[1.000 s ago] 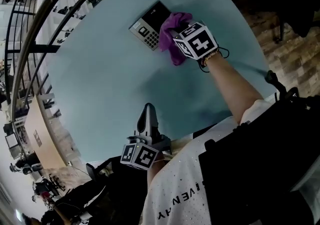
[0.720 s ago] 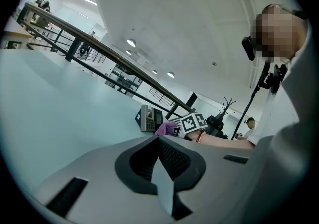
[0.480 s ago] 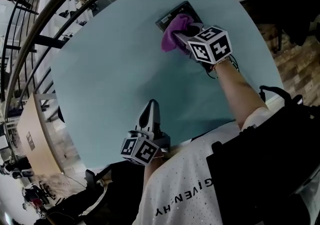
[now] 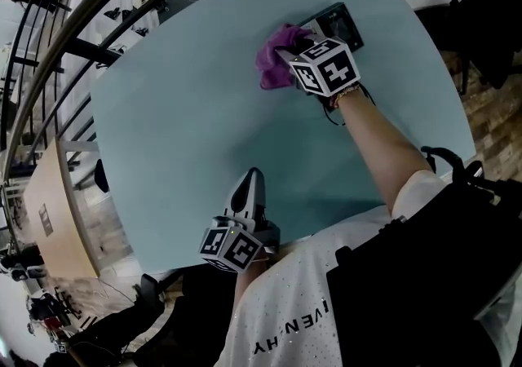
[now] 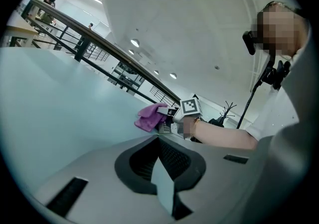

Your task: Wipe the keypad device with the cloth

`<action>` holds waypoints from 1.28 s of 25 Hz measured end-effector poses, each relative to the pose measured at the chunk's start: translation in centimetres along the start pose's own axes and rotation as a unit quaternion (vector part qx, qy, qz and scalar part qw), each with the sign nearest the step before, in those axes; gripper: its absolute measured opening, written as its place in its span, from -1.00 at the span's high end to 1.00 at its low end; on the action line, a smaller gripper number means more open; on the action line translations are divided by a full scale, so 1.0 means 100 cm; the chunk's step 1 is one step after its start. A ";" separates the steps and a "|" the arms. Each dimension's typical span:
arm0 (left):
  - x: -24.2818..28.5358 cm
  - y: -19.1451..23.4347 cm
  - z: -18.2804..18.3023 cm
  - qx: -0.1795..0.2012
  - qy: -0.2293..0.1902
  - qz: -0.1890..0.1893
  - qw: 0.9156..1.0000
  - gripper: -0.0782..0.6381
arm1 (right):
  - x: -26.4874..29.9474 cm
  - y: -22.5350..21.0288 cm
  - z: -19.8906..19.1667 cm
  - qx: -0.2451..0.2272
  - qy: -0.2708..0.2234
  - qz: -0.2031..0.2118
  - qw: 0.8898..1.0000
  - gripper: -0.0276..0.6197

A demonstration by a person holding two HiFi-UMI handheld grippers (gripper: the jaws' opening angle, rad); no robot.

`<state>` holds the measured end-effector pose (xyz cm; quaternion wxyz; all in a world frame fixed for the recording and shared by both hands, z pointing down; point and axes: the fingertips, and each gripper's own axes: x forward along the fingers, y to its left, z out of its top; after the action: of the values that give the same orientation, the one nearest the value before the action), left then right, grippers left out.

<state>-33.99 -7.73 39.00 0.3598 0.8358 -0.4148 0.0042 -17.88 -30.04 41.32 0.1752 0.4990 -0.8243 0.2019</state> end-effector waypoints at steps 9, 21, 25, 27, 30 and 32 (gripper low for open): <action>0.009 0.010 0.015 0.014 -0.004 -0.018 1.000 0.78 | -0.006 0.008 -0.035 0.006 0.036 -0.004 0.999 0.73; 0.025 -0.010 0.005 0.015 0.014 -0.021 1.000 0.78 | -0.019 0.015 -0.084 0.028 0.082 0.034 0.996 0.73; 0.034 -0.026 -0.004 0.011 0.012 -0.017 1.000 0.78 | -0.019 0.019 -0.103 0.029 0.106 0.054 0.993 0.73; 0.040 -0.040 -0.008 0.008 0.010 -0.014 1.000 0.78 | -0.021 0.022 -0.103 0.020 0.115 0.070 0.991 0.73; 0.049 -0.056 -0.018 0.006 0.011 -0.005 1.000 0.78 | -0.028 0.029 -0.071 -0.007 0.077 0.109 0.991 0.73; 0.055 -0.064 -0.028 0.003 0.011 0.003 1.000 0.78 | -0.037 0.028 -0.034 -0.044 0.032 0.129 0.990 0.73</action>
<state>-25.10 -7.28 38.93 0.3617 0.8354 -0.4136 0.0159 -18.51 -24.35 42.02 0.1960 0.3733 -0.8838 0.2026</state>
